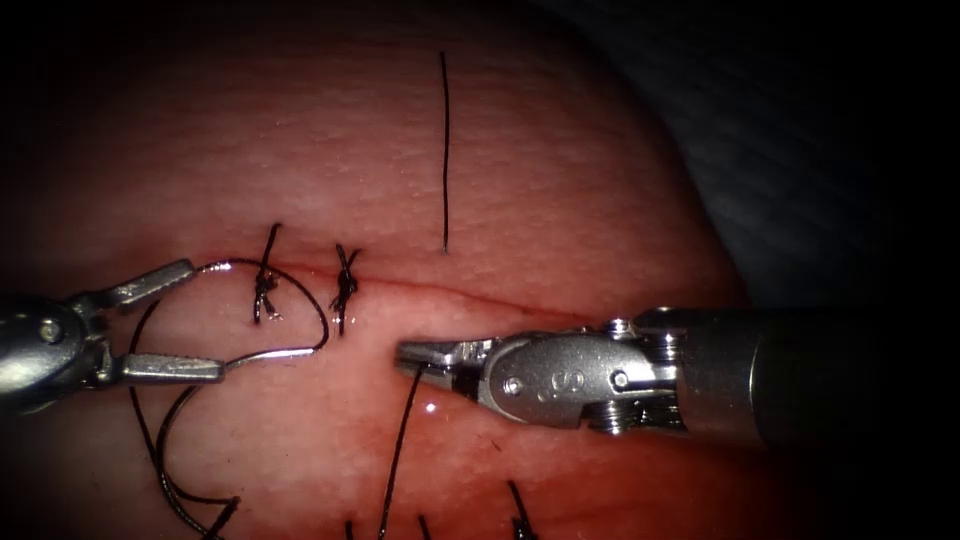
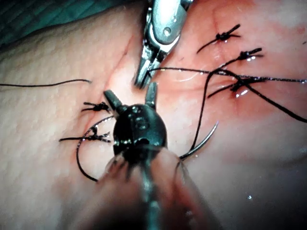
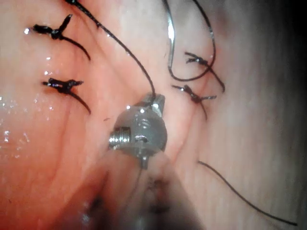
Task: Wound Closure
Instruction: Use the left hand to pull the suture through the wound until a short length is left atop of the wound
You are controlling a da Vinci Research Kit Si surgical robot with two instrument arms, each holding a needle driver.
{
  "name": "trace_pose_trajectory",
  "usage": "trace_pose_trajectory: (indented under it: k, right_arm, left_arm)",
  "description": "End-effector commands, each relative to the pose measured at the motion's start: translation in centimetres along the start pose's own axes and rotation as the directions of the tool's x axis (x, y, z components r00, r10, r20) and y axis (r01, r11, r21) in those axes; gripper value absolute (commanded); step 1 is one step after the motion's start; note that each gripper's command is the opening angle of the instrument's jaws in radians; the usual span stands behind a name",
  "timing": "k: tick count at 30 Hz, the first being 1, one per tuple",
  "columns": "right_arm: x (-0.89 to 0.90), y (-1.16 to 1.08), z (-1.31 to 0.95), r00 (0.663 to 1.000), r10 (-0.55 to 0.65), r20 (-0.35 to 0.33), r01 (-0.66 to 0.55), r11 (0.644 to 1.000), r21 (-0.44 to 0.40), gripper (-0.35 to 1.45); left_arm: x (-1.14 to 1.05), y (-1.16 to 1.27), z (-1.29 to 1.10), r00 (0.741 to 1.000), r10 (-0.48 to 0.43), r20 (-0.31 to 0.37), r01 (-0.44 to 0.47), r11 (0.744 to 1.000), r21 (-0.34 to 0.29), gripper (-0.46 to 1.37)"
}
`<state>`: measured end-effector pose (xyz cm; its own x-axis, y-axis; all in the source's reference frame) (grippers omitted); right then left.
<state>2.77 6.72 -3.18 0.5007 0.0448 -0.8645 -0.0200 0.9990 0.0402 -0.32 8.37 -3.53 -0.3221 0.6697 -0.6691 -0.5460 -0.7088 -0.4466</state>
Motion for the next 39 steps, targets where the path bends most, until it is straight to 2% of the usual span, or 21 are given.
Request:
trace_pose_trajectory:
  k: [1,8,19,23,39]
  right_arm:
    - [0.03,-0.06,-0.02,1.0,-0.002,0.0,0.002,1.0,0.009,-0.35]
    - [0.25,-0.37,-0.16,1.0,-0.012,-0.007,0.012,0.999,0.033,-0.35]
    - [0.8,-0.96,-0.44,1.0,-0.023,-0.016,0.024,0.996,0.086,-0.35]
    - [0.93,-1.06,-0.49,1.0,-0.021,-0.011,0.022,0.995,0.094,-0.35]
    - [1.01,-1.19,-0.5,1.0,-0.027,-0.002,0.027,0.993,0.117,-0.35]
  left_arm:
    - [0.0,0.0,0.0,1.0,0.0,0.0,0.0,1.0,-0.002,0.52]
    - [0.0,0.0,0.0,1.0,0.0,0.0,0.0,1.0,-0.001,0.52]
    - [0.0,0.0,0.01,1.0,0.0,0.0,0.0,1.0,-0.001,0.53]
    - [0.0,0.01,0.02,1.0,0.0,0.0,0.0,1.0,0.001,0.52]
    - [0.0,0.02,0.02,1.0,0.0,0.003,0.0,1.0,0.0,0.52]
